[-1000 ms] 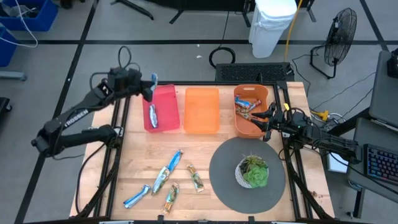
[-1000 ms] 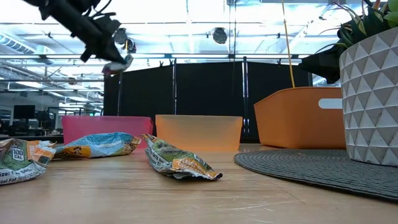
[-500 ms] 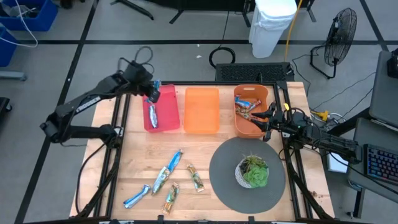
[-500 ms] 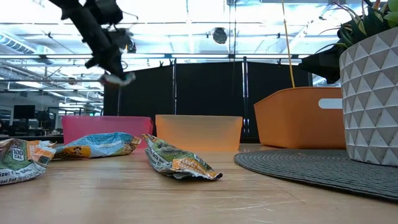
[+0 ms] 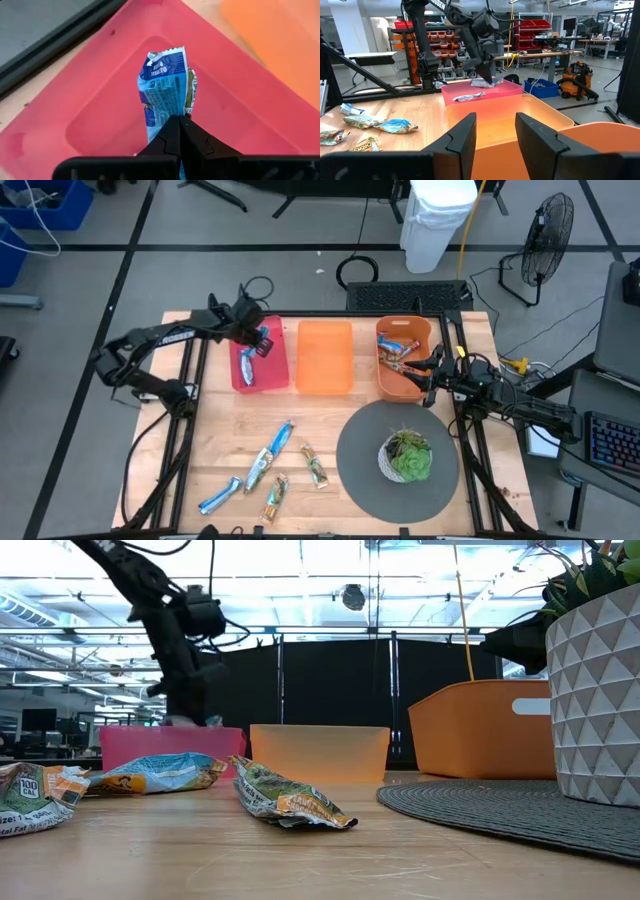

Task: Pick and place Granola Bars by type
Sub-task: Put the top blue granola bar into the pink bin, then put the blue granola bar into the pink bin

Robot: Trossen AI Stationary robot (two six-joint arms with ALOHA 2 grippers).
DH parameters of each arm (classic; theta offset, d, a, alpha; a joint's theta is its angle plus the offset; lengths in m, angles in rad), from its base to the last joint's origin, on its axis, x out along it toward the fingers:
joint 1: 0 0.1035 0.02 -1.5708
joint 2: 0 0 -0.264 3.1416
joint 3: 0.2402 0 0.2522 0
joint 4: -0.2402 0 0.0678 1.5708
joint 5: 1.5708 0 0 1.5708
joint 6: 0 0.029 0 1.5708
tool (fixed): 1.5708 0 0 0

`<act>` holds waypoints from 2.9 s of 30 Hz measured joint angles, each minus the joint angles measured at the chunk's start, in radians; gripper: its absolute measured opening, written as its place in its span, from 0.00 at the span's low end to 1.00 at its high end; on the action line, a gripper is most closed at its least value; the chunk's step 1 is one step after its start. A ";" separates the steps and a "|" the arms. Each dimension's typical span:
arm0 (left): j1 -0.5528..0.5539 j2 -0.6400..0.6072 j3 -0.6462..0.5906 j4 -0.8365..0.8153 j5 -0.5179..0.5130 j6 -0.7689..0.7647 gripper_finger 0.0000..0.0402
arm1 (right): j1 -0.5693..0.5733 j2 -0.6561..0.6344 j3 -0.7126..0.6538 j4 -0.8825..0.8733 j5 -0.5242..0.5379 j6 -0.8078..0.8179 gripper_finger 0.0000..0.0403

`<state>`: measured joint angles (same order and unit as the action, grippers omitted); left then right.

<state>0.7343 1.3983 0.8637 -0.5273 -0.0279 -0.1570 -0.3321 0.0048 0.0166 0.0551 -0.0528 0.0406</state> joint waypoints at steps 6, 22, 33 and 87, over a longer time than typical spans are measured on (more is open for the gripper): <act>-0.005 0.050 -0.001 0.036 -0.001 -0.007 0.01 | 0.000 0.000 0.000 0.000 0.000 0.000 0.32; -0.010 0.090 -0.001 0.085 0.009 -0.022 0.01 | 0.000 0.000 0.000 0.000 0.000 0.000 0.32; -0.010 0.089 -0.001 0.084 0.010 -0.030 0.04 | 0.000 0.000 0.000 0.000 0.000 0.000 0.32; -1.444 -0.456 -0.552 0.853 -0.347 -0.466 0.02 | 0.000 0.000 0.000 0.000 0.000 0.000 0.32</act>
<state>-0.7094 0.9424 0.3114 0.3258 -0.3751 -0.6230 -0.3324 0.0048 0.0166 0.0551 -0.0528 0.0402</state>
